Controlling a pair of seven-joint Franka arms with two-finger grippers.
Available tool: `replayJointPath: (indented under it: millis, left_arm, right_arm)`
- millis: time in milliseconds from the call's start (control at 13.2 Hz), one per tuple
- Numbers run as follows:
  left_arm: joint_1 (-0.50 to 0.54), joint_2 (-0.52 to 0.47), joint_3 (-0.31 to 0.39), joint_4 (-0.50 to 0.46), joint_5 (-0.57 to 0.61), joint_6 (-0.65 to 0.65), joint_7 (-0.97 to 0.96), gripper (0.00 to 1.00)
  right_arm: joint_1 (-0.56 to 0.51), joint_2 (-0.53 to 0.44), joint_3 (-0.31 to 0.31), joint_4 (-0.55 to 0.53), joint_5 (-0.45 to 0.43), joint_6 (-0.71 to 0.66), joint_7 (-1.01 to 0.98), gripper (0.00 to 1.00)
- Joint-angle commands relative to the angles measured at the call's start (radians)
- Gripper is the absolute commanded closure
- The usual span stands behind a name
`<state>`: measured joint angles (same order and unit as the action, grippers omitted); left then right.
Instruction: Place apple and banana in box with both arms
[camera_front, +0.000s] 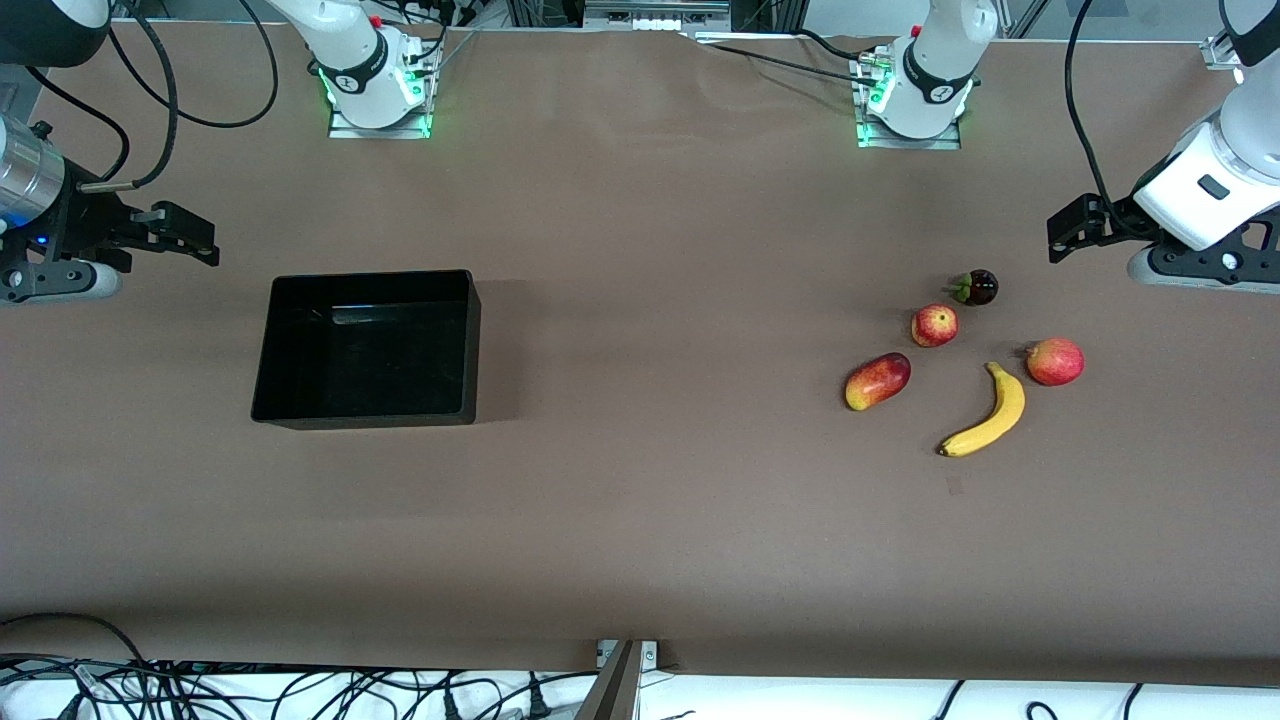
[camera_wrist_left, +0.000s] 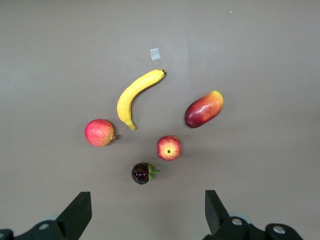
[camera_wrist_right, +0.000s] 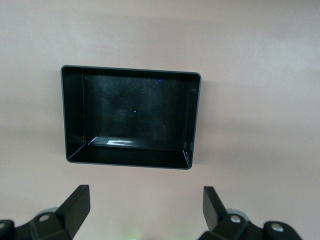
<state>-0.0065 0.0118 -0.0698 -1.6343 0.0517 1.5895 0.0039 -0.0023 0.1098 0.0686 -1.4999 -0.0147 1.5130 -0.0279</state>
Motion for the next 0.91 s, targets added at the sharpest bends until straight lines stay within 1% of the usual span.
replayJointPath:
  millis: [0, 302, 453, 680, 756, 831]
  left_arm:
    - [-0.003, 0.02, -0.001, 0.039, 0.023, -0.031, -0.005, 0.0]
    - [-0.003, 0.02, -0.001, 0.039, 0.025, -0.031, -0.005, 0.0]
    - [-0.004, 0.02, -0.001, 0.04, 0.025, -0.031, -0.005, 0.0]
    - [-0.003, 0.019, -0.001, 0.039, 0.025, -0.031, -0.005, 0.0]
    - [-0.003, 0.019, -0.001, 0.039, 0.025, -0.031, -0.005, 0.0]
    - [-0.004, 0.019, -0.001, 0.039, 0.025, -0.031, -0.004, 0.0]
  right_arm:
    - [-0.01, -0.038, 0.013, -0.032, -0.004, -0.011, 0.006, 0.0]
    - [-0.011, -0.042, 0.013, -0.059, -0.01, 0.0, 0.008, 0.0]
    - [-0.011, -0.033, 0.011, -0.091, -0.022, 0.015, 0.005, 0.0]
    - [-0.013, -0.016, 0.002, -0.189, -0.022, 0.152, 0.002, 0.0]
    - [-0.013, -0.003, -0.006, -0.222, -0.024, 0.202, 0.002, 0.0]
    - [-0.013, 0.016, -0.027, -0.255, -0.024, 0.252, 0.0, 0.0]
